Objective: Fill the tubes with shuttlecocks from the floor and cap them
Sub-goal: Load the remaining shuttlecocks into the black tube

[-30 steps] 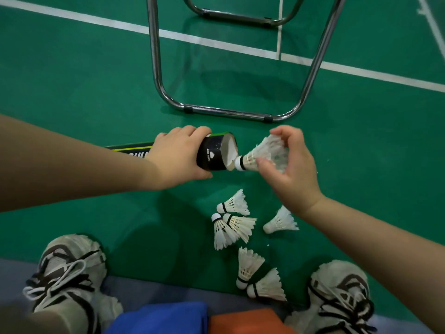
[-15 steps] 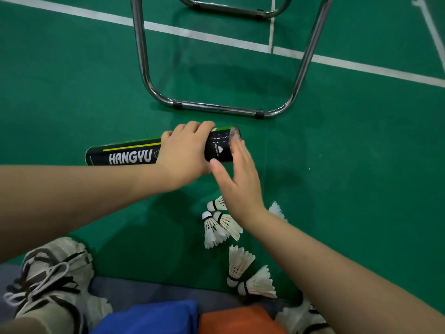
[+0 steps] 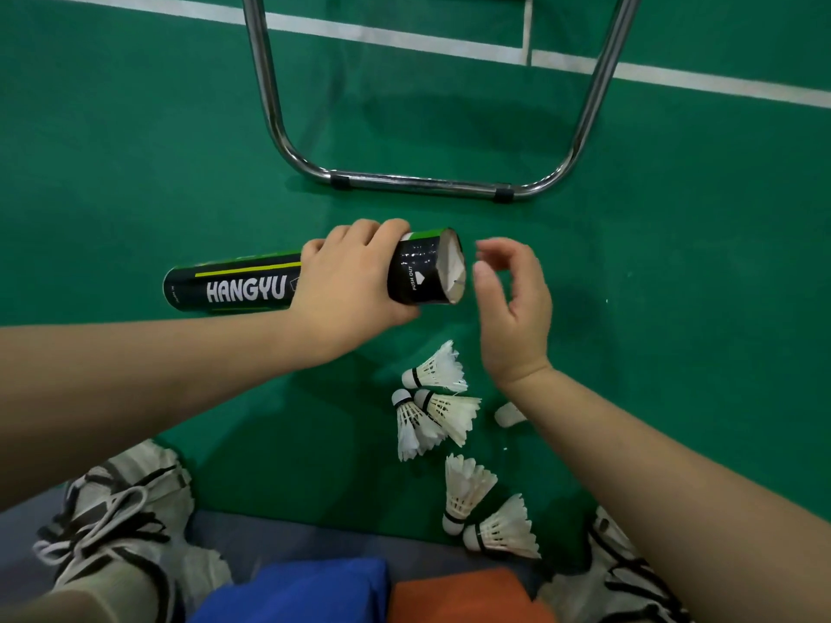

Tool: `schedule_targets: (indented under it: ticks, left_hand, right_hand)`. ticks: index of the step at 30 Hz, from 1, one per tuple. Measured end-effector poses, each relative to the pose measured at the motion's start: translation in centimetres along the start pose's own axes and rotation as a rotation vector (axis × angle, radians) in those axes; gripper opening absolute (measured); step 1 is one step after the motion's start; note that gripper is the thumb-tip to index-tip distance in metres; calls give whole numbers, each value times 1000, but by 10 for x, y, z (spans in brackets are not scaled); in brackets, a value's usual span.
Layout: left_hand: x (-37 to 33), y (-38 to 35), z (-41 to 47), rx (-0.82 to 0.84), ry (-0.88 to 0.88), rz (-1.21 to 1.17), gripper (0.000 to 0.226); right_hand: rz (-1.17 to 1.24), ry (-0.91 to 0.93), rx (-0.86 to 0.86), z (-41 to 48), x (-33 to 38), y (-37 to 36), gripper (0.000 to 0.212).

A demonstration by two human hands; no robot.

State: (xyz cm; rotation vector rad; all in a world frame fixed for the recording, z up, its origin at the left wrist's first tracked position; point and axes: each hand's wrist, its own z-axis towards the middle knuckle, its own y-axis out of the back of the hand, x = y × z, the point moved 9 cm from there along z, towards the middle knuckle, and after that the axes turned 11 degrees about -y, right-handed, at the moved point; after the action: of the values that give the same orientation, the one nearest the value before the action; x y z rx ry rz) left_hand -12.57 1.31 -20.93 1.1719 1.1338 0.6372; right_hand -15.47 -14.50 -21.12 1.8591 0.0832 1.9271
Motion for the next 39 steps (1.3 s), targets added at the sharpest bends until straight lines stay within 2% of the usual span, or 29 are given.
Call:
schedule_targets:
  ticks: [2, 4, 7, 11, 19, 25, 30, 34, 39]
  left_hand:
    - [1, 1, 1, -3, 7, -8, 74]
    - [2, 3, 1, -11, 4, -7, 75]
    - [2, 1, -2, 1, -8, 3, 76]
    - [3, -7, -5, 16, -20, 20, 75]
    - [4, -5, 2, -10, -13, 14, 75]
    - [6, -9, 4, 10, -15, 6, 73]
    - [8, -8, 8, 8, -11, -2, 73]
    - [8, -8, 8, 7, -5, -1, 73]
    - [7, -8, 6, 5, 1, 3, 74]
  right_hand:
    - [-68, -169, 19, 2, -38, 1, 35]
    - [-395, -272, 232, -5, -79, -13, 50]
    - [-751, -248, 525, -26, -121, -30, 71]
    - [-889, -196, 701, -43, -134, -48, 82]
    - [-913, -168, 767, -41, -135, -61, 78]
    - [-932, -116, 773, -36, -135, -59, 54]
    - [-787, -192, 761, -29, -134, -56, 44]
    - [-667, -340, 761, -35, -137, -56, 54]
    - [-559, -433, 762, -49, -136, -59, 66]
